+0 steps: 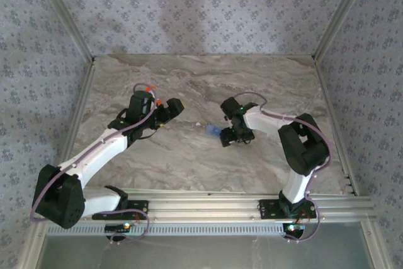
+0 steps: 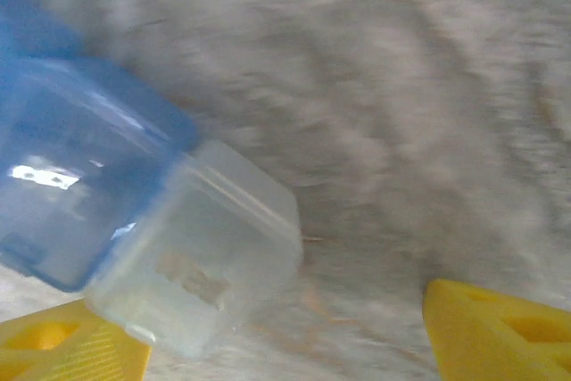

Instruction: Sort the pills into containers

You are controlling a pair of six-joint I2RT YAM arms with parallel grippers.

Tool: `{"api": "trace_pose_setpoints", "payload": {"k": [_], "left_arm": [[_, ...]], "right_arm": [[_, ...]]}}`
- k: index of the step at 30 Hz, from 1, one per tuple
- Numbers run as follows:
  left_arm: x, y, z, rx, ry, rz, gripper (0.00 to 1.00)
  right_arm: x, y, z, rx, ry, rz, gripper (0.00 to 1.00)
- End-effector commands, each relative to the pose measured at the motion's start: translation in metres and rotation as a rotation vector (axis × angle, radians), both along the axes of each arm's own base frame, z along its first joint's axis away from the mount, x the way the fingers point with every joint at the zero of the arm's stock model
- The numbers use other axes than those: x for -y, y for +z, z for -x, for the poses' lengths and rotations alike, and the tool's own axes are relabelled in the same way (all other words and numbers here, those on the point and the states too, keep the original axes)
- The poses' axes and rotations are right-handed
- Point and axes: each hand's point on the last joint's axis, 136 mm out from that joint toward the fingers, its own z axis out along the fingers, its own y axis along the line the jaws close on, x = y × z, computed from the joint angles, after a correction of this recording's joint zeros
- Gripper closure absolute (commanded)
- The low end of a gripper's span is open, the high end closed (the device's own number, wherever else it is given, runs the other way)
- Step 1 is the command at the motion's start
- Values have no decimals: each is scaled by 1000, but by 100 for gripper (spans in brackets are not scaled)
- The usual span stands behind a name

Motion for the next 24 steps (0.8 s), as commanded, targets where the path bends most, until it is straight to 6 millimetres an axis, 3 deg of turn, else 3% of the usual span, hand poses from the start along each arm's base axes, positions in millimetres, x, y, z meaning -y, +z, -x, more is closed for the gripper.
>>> {"api": "trace_pose_setpoints", "payload": {"k": [1, 4, 10, 13, 19, 24], "left_arm": [[4, 8, -2, 20, -48, -23, 5], [6, 8, -3, 20, -70, -40, 5], [12, 0, 3, 8, -187, -151, 5], [22, -10, 10, 0, -300, -248, 5], [43, -36, 24, -13, -532, -480, 6], [56, -50, 29, -5, -656, -604, 7]], "right_arm": [[18, 10, -7, -6, -96, 7, 20], [27, 16, -17, -15, -140, -22, 21], [25, 62, -24, 19, -243, -237, 22], [18, 73, -34, 29, -315, -352, 21], [-7, 60, -53, 23, -322, -384, 21], [-18, 38, -49, -4, -302, -321, 21]]}}
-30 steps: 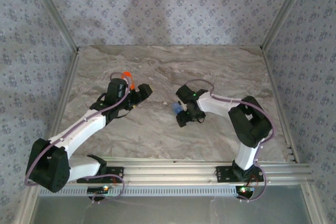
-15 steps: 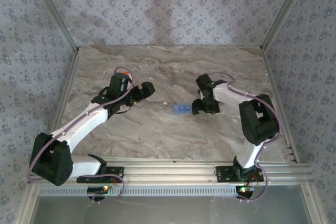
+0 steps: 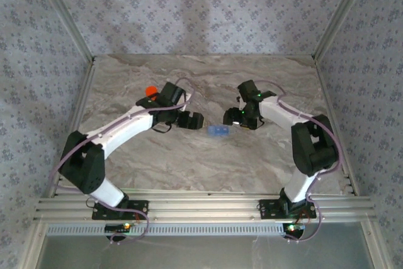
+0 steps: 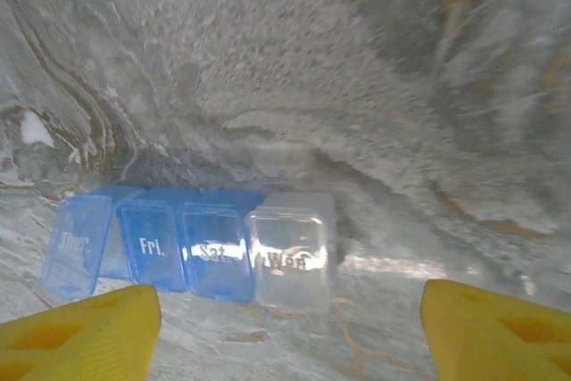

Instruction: Sort the pills into containers

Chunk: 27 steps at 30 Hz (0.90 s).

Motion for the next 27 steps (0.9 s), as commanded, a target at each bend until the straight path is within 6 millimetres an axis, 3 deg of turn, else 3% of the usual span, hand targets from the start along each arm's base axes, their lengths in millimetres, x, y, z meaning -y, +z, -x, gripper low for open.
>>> {"api": "trace_pose_setpoints", "payload": {"k": [1, 20, 21, 27], "left_arm": [[-3, -7, 7, 26, -125, -138, 7], [32, -45, 15, 16, -287, -258, 7], [34, -47, 16, 14, -294, -259, 7], [43, -55, 12, 8, -299, -266, 7]], "right_arm": [[-12, 2, -10, 8, -15, 4, 21], [-7, -32, -2, -61, -13, 72, 23], [-2, -44, 9, -96, -12, 88, 23], [0, -51, 16, -122, -11, 96, 23]]}}
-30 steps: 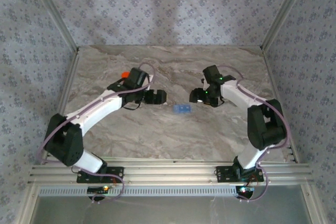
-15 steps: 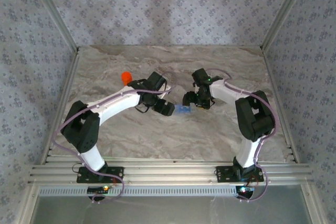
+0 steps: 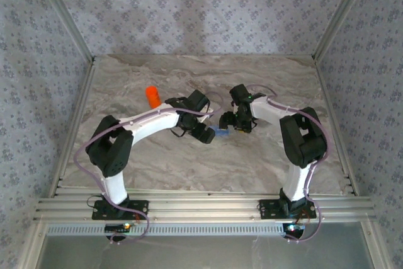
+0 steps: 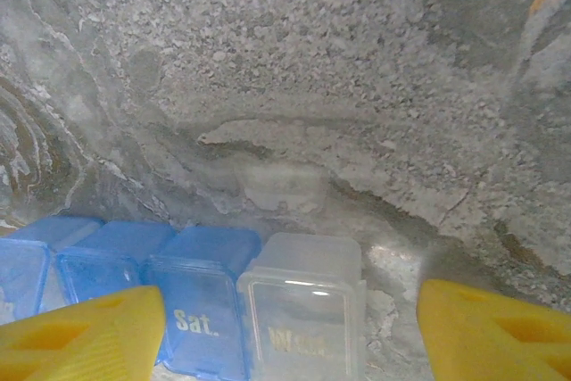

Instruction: Sort the pills into containers

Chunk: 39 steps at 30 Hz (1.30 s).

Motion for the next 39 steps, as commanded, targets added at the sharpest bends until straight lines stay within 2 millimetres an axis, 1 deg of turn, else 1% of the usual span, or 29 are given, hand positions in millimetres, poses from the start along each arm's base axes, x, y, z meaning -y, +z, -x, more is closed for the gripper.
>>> {"api": "trace_pose_setpoints", "payload": {"k": [1, 6, 7, 8, 15, 27, 34, 39], "left_arm": [[6, -1, -4, 8, -19, -14, 7], [13, -10, -9, -5, -16, -11, 7], [15, -12, -11, -7, -15, -11, 7], [16, -14, -11, -10, -17, -14, 7], [17, -21, -26, 3, 4, -37, 7], [0, -12, -65, 42, 79, -40, 7], [5, -10, -78, 51, 90, -36, 7], [10, -15, -87, 51, 95, -42, 7]], "right_arm": [[11, -20, 17, -76, -17, 51, 23], [11, -23, 21, -88, -16, 51, 24], [9, -22, 16, -65, -16, 40, 24], [8, -23, 16, -66, -16, 38, 24], [7, -25, 18, -71, -7, 37, 24], [9, -31, 27, -92, 8, 44, 24], [10, -35, 31, -101, 19, 46, 25], [10, -36, 33, -104, 23, 47, 25]]}}
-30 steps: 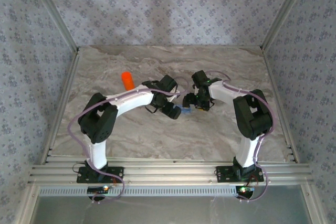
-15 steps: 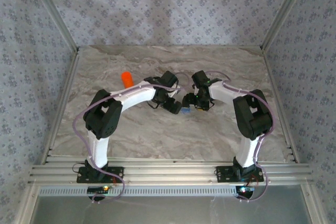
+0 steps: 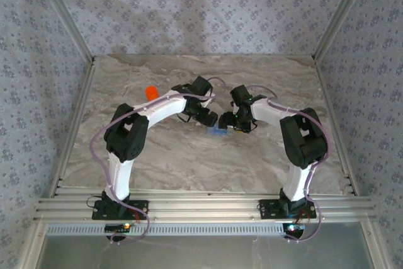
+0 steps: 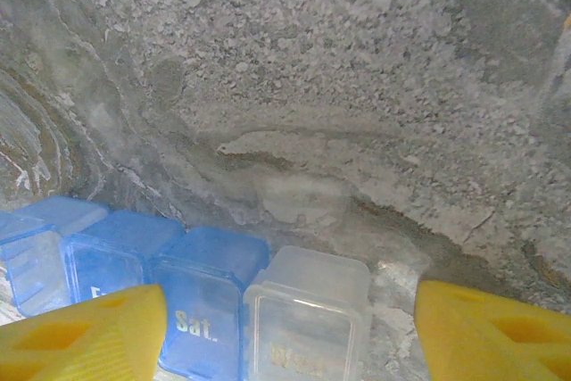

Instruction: Sort the pills into containers

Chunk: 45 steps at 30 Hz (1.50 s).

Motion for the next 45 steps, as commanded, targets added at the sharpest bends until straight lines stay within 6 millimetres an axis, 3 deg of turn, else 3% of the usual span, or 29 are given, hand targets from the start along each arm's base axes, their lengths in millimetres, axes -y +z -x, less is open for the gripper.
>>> {"api": "trace_pose_setpoints", "payload": {"k": [1, 7, 12, 19, 27, 30, 31, 36, 39, 45], "left_arm": [[-1, -3, -9, 0, 3, -28, 7], [1, -10, -13, -22, 7, -51, 7], [5, 3, -19, -6, 13, -32, 7], [17, 57, -28, 37, 22, 71, 7], [3, 124, -34, 129, 82, 187, 5], [-10, 137, -25, 161, 100, 205, 5], [-16, 139, -22, 171, 111, 214, 4], [-55, 145, -6, 209, 211, 278, 4], [-84, 147, 2, 223, 308, 351, 3], [-156, 142, 10, 252, 572, 472, 1]], "right_arm": [[15, -34, 35, -131, 18, 85, 25], [15, -37, 39, -139, 26, 88, 25], [14, -31, 39, -136, 30, 83, 25], [12, -2, 24, -92, 31, 68, 23], [15, 69, -14, 70, -8, 6, 17], [17, 91, -24, 127, -12, 14, 10], [18, 99, -30, 160, -18, 24, 2], [13, 126, -44, 246, -11, 74, 0], [-4, 138, -51, 270, 40, 76, 0], [-60, 152, -58, 280, 158, -22, 2]]}}
